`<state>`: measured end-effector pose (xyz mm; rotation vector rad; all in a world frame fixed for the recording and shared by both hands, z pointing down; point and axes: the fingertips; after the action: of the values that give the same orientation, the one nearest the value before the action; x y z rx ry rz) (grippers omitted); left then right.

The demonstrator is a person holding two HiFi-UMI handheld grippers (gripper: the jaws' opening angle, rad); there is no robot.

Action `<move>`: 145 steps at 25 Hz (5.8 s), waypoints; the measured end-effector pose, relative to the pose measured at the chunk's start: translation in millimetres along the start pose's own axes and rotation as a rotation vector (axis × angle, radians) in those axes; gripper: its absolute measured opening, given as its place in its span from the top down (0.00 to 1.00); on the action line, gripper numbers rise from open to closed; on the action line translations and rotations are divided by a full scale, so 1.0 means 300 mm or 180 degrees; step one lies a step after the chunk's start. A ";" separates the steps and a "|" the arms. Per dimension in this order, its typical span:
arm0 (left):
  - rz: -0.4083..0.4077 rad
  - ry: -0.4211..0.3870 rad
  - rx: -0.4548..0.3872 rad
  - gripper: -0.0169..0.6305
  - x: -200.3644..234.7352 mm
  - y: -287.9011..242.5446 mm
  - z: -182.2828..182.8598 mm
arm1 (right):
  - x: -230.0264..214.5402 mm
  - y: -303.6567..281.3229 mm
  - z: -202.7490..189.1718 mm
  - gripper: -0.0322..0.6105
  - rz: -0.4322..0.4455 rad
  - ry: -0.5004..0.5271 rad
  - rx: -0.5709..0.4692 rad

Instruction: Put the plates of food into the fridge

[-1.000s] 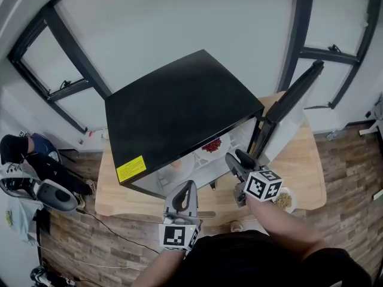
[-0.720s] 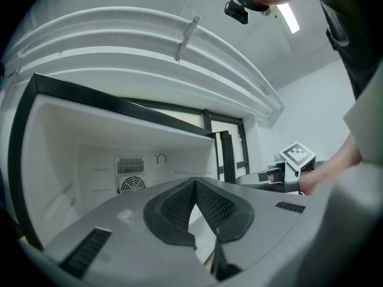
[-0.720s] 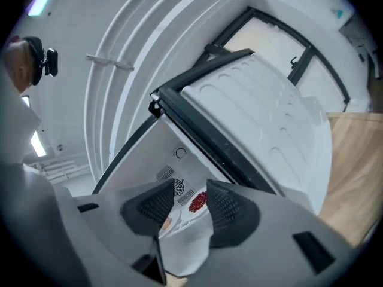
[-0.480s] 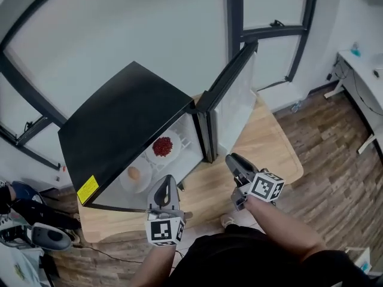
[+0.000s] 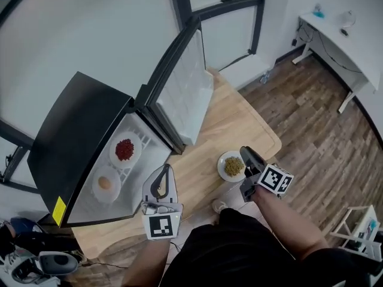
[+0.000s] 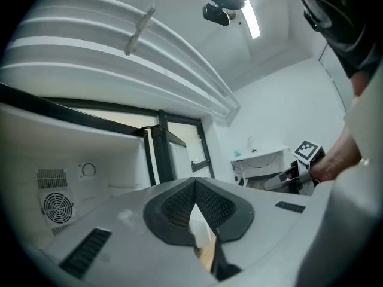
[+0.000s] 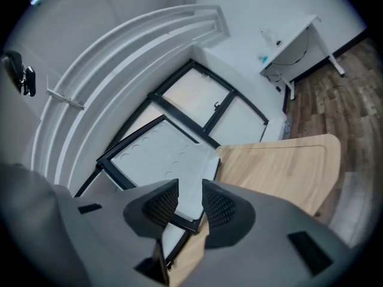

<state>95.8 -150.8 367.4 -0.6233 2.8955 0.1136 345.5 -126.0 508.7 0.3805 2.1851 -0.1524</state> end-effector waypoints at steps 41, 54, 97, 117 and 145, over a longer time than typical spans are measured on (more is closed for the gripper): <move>0.0149 -0.0195 0.0523 0.97 0.011 0.000 -0.161 | -0.382 0.154 -0.443 0.90 -0.0430 -0.1236 0.0526; 0.0885 -0.0052 0.0430 0.97 0.273 0.179 -0.119 | -0.145 -0.062 -0.484 0.90 0.0047 -0.1138 0.0997; 0.2682 0.0197 0.0674 0.97 0.806 0.808 -0.184 | 0.421 -0.607 -1.180 0.90 0.1039 -0.0991 0.2601; 0.3345 0.0447 0.1047 0.97 0.874 1.076 -0.318 | 0.444 -0.792 -1.388 0.90 0.0890 -0.0926 0.2706; 0.3626 0.0458 0.1127 0.97 0.827 1.282 -0.309 | 0.409 -0.813 -1.416 0.71 0.0715 0.1905 0.3498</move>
<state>-300.6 89.1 425.9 1.1182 2.8735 -0.3013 -126.4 -226.4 658.4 1.4127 2.4086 -1.2645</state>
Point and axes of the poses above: the fingertips, and each gripper's own axes: y backward along the fingers, x to its left, z out of its top, and after that the axes turned 15 degrees about z, right-handed
